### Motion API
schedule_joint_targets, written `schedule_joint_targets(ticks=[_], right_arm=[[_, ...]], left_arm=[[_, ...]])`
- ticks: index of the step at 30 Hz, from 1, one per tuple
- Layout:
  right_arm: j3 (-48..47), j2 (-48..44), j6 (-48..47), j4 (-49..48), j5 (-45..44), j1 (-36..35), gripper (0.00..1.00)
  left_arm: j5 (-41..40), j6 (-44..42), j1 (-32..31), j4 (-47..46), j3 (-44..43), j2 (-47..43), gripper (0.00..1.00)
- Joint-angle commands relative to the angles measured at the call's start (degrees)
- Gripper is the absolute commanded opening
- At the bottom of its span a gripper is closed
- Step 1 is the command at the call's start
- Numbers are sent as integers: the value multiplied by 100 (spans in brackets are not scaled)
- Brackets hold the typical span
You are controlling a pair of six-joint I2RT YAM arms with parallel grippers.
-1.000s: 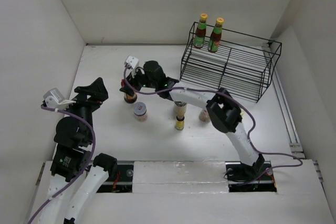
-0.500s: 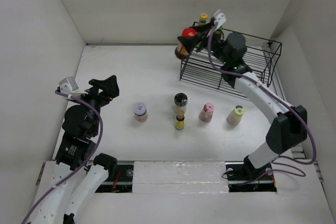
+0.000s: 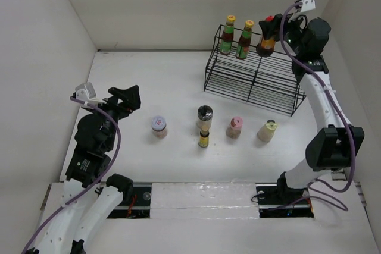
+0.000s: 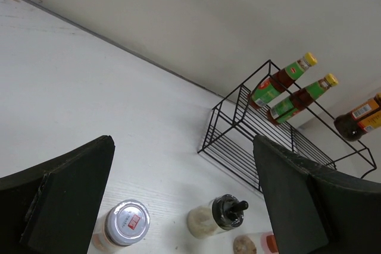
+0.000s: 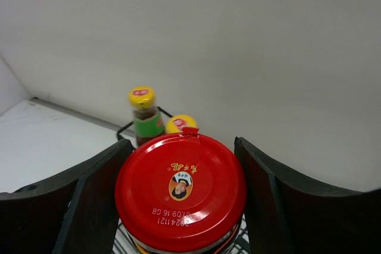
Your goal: Organize the condiment bottles
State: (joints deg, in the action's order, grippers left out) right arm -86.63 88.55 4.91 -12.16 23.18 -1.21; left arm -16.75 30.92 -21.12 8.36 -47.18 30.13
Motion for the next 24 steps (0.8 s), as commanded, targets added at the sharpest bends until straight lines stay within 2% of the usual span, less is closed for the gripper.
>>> schedule_joint_targets(ticks=[1,5,12,20,24], right_arm=[[-949,135,-86,-507,37,269,33],[-1662,776,-86,-279,38,446,33],[-2279,1409,-139,-278,-42,499,33],[-2420,1779,-139,-278,-147,447,33],[-2087,1779,-139,-453,-209,385,34]], left_arm=[[111,-68,29,-317,7,10,98],[164,-68,29,-317,7,81,97],[164,-121,29,-317,7,133,97],[164,-121,29,-317,7,186,97],[164,-174,29,-317,7,186,97]])
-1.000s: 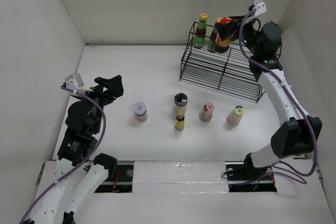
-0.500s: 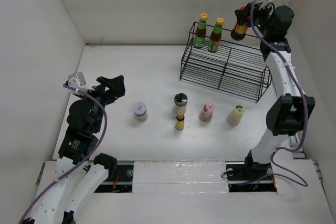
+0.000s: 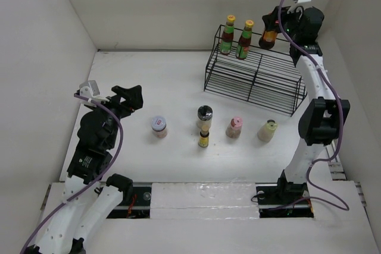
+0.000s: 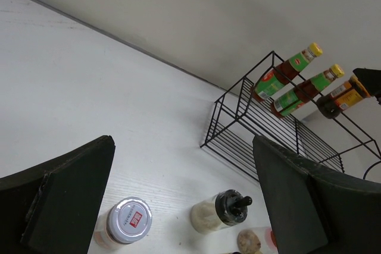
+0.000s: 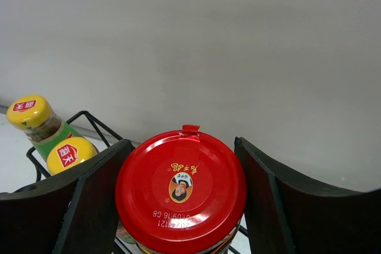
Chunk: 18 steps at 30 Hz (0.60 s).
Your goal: Organize the condiment bottles
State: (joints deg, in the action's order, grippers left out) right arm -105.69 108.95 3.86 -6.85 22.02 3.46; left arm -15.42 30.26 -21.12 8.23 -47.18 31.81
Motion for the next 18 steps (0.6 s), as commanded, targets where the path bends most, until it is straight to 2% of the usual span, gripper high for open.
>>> schedule_joint_targets(ticks=[1,11,18], right_arm=[[-67,-260,-34,-985,-93,-135,34],[892,-313,-236,-1257,-242,-241,37],[1313,-374,-236,-1371,-365,-241,57]], left_arm=[[30,-108,29,-304,7,18,97],[109,-108,29,-304,7,71,97],[162,-108,29,-304,7,18,97]])
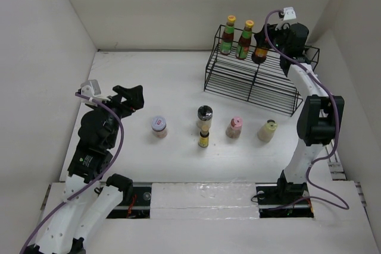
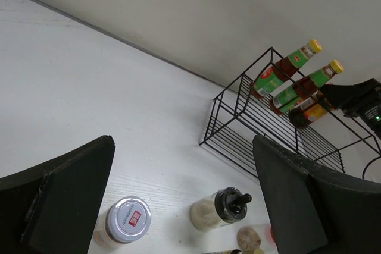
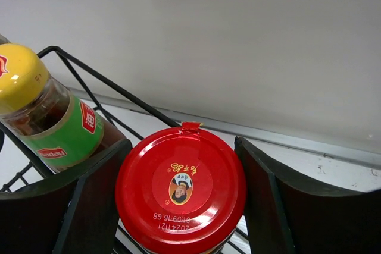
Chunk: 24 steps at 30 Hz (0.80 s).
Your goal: Organize the condiment bottles
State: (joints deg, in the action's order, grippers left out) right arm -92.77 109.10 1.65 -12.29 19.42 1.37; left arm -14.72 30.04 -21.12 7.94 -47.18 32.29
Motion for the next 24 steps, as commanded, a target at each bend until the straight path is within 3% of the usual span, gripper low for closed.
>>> schedule_joint_targets(ticks=[1,8,15,17,18,20,22,24], right_arm=[[74,-389,-16,-827,-105,-31,64],[75,-872,37,-880,-175,-31,89],[819,-1952,37,-880,-351,-268,92],[1224,-2488,37,-880,-403,-417,83],[1461,-2673,37,-880,-404,-653,62],[2243,-3226,89,-880,-474,-979,29],[3032,-3578,90,-880,-570,-1626,7],[3483,-4062,90,-784,-728,-2103,3]], left_arm=[[144,-86,29,-276,7,-30,97],[145,-86,29,-276,7,-144,97],[250,-86,29,-276,7,-259,97],[250,-86,29,-329,7,-311,97],[303,-86,29,-329,7,-311,97],[356,-86,29,-329,7,-311,93],[496,-86,29,-381,7,-364,89],[496,-86,29,-381,7,-364,86]])
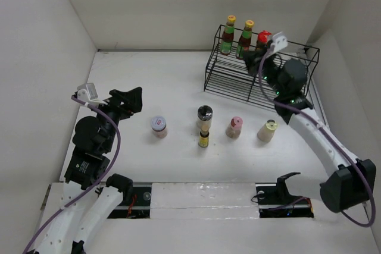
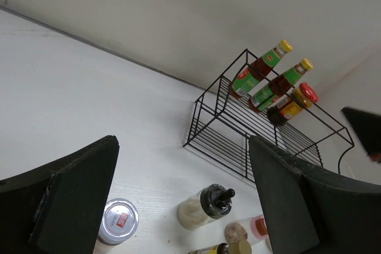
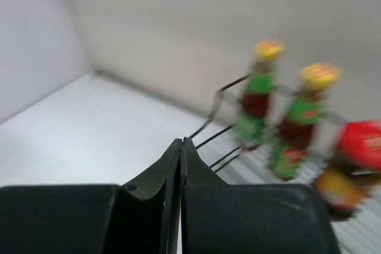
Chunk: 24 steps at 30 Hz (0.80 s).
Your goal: Organize the condiment bottles
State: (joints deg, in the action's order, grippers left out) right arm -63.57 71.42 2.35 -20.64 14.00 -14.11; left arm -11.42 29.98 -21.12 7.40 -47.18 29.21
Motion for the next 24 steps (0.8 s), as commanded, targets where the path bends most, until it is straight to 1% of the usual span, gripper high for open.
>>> schedule_joint_targets(ticks=[1,2,4,5,6,7,8,9,10,11,13,15,17,18,20,24], right_arm=[[730,-434,20,130,-405,-993,3],[984,-714,20,218,-476,-1189,5],[1109,-997,-164,779,-538,-1680,18],[1223,-1137,-217,999,-626,-1822,41],[1285,-1417,-339,1410,-626,-1971,53],[1355,-1542,-393,1605,-626,-2103,63],[1408,-1648,-393,1807,-626,-2340,77],[1461,-1727,-393,2001,-679,-2438,81],[1540,-1789,-393,2351,-679,-2526,83],[1541,-1789,-393,2494,-523,-2683,85],[1681,-1720,-393,2757,-521,-2877,85],[1786,-1641,-341,2759,-521,-3123,86],[1910,-1377,-340,2532,-469,-3177,86],[1971,-1254,-340,2452,-303,-3247,86],[1902,-851,-288,2242,-170,-3247,86],[1840,-357,-349,1933,-230,-3300,86]], left_arm=[[236,-80,29,-327,7,-56,86],[306,-132,29,-327,59,-56,86],[359,-132,29,-327,60,-56,86],[360,-132,29,-327,60,-108,86],[360,-132,29,-379,60,-109,86],[360,-132,29,-380,60,-109,86],[360,-132,29,-380,60,-109,86],[360,-132,29,-380,60,-109,86],[412,-132,29,-380,60,-109,86],[413,-132,29,-380,60,-109,86],[413,-132,29,-380,60,-47,86],[413,-132,29,-380,60,6,86],[465,-132,29,-380,60,58,86],[465,-132,29,-380,60,58,86],[465,-132,29,-380,60,111,86],[465,-185,29,-327,-2,190,86]])
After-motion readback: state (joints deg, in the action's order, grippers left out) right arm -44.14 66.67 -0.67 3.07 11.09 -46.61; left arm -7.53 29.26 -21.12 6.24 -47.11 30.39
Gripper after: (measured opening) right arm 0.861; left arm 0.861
